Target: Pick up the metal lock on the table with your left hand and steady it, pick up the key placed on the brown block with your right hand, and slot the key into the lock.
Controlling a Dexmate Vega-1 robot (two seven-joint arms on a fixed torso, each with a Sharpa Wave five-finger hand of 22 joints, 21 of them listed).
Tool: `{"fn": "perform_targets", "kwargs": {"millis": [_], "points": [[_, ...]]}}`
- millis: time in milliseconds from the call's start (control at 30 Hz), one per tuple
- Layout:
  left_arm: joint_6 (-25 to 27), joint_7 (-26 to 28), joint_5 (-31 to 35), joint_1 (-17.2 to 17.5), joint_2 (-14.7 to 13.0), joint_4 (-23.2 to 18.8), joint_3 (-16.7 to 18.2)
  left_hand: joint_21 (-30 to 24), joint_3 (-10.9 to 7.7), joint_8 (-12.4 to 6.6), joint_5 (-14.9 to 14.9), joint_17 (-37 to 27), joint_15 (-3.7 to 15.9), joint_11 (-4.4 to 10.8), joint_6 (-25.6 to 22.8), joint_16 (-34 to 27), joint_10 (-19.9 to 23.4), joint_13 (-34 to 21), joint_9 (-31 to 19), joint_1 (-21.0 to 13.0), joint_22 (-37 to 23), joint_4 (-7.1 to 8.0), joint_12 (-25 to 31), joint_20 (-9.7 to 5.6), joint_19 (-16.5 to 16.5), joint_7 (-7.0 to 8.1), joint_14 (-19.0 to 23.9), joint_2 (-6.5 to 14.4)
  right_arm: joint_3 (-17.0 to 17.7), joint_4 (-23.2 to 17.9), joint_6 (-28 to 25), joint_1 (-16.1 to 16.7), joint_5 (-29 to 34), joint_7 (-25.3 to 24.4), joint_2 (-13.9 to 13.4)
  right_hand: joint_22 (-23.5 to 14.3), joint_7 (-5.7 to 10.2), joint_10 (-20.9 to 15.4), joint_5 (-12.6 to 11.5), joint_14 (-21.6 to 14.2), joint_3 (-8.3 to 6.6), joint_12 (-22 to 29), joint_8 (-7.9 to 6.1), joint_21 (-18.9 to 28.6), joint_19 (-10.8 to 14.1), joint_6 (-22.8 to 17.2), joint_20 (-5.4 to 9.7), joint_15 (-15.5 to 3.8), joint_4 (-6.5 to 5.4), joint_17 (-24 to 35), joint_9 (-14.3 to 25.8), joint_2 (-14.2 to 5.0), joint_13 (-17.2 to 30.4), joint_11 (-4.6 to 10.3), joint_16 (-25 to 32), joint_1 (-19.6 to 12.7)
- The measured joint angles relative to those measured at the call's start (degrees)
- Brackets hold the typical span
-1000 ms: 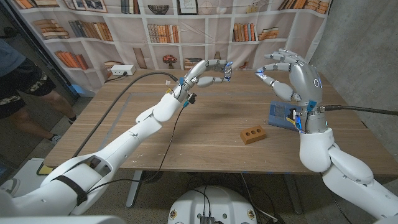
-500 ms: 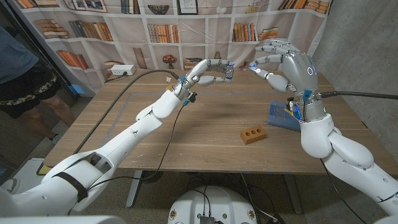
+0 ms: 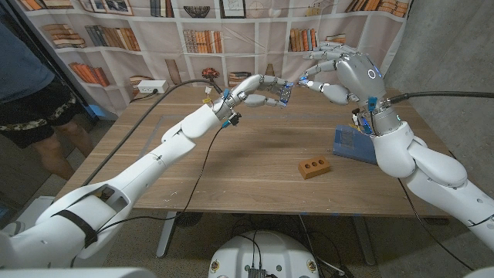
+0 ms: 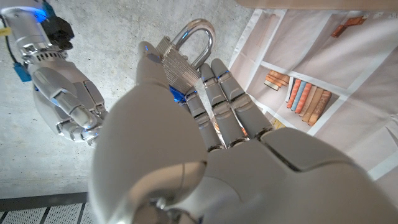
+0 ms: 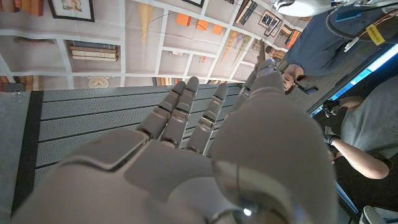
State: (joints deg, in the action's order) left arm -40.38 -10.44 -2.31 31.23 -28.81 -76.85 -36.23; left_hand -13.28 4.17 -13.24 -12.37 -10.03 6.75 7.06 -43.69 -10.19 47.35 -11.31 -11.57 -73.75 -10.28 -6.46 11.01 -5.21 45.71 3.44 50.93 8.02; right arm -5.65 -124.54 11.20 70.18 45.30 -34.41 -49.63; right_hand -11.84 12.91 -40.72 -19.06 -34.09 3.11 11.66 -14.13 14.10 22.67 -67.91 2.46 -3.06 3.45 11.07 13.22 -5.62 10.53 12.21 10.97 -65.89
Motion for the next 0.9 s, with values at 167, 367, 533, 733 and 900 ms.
{"fn": "perform_targets", "kwargs": {"millis": [167,367,533,733,900], "points": [[1.1,-2.6,-1.6,0.0,-0.9,-1.2,0.0,0.0,0.00,0.19,0.0,0.0,0.00,0.00,0.0,0.0,0.0,0.0,0.0,0.0,0.0,0.00,0.0,0.00,0.0,0.00,0.0,0.0,-0.2,0.3,0.7,-1.3,-0.7,1.6,-0.4,0.0,0.00,0.5,0.0,0.3,0.21,0.0,0.09,0.0,0.2,0.0,0.20,-0.31,-0.21,0.0,0.0,0.00,0.0,0.05,0.0,0.0],[2.8,-5.8,-3.2,-0.3,-3.0,-4.3,0.0,0.4,0.00,0.21,0.0,0.0,-0.02,0.21,0.0,0.0,-0.2,0.0,0.0,0.0,0.0,0.00,0.0,-0.20,-0.2,0.00,0.0,0.0,-0.6,0.6,2.7,-2.7,-1.9,5.1,-1.1,0.0,-0.01,1.5,0.0,0.5,0.38,-0.4,0.10,0.0,0.9,0.0,0.11,-0.09,-0.38,0.0,0.0,-0.24,0.0,0.08,0.0,-0.2],[4.3,-9.4,-4.9,-1.2,-3.7,-4.8,-0.2,0.4,0.00,0.39,0.0,0.0,-0.11,-0.01,0.2,0.0,-0.4,0.0,-0.3,0.0,0.0,0.00,0.0,0.11,-0.5,-0.22,-0.1,0.0,-0.8,0.7,4.1,-3.8,-2.3,7.0,-1.8,0.0,-0.01,2.1,0.0,1.1,0.86,-0.4,0.10,0.0,0.9,0.0,0.11,-0.03,-0.36,0.0,-0.1,-0.33,0.0,0.08,0.0,-0.1],[5.1,-12.4,-5.5,-2.4,-4.1,-5.1,-0.8,0.4,0.00,0.54,0.2,0.0,-0.12,-0.01,0.3,0.0,-0.4,0.0,-0.3,-0.5,0.0,0.00,0.0,0.11,-0.5,-0.31,-0.3,0.5,-0.9,0.7,5.2,-4.8,-3.1,9.0,-2.4,-0.2,-0.01,2.9,0.0,1.9,1.10,-0.4,0.11,0.0,0.9,0.0,0.11,0.03,-0.59,0.0,-0.1,-0.46,0.0,0.00,-0.4,0.0],[5.9,-14.8,-6.3,-3.4,-4.2,-5.1,-1.3,0.4,0.00,0.64,0.2,0.0,-0.32,-0.15,0.3,0.0,-0.6,0.0,-0.3,-0.5,0.0,0.00,0.0,0.11,-0.5,-0.31,-0.5,0.5,-0.9,0.7,6.4,-5.7,-4.4,11.0,-2.8,-0.3,-0.01,3.9,0.0,3.0,1.64,-0.7,0.09,0.0,0.9,0.0,0.11,0.12,-0.53,0.0,0.0,-0.47,0.0,0.18,-0.6,0.0]]}}
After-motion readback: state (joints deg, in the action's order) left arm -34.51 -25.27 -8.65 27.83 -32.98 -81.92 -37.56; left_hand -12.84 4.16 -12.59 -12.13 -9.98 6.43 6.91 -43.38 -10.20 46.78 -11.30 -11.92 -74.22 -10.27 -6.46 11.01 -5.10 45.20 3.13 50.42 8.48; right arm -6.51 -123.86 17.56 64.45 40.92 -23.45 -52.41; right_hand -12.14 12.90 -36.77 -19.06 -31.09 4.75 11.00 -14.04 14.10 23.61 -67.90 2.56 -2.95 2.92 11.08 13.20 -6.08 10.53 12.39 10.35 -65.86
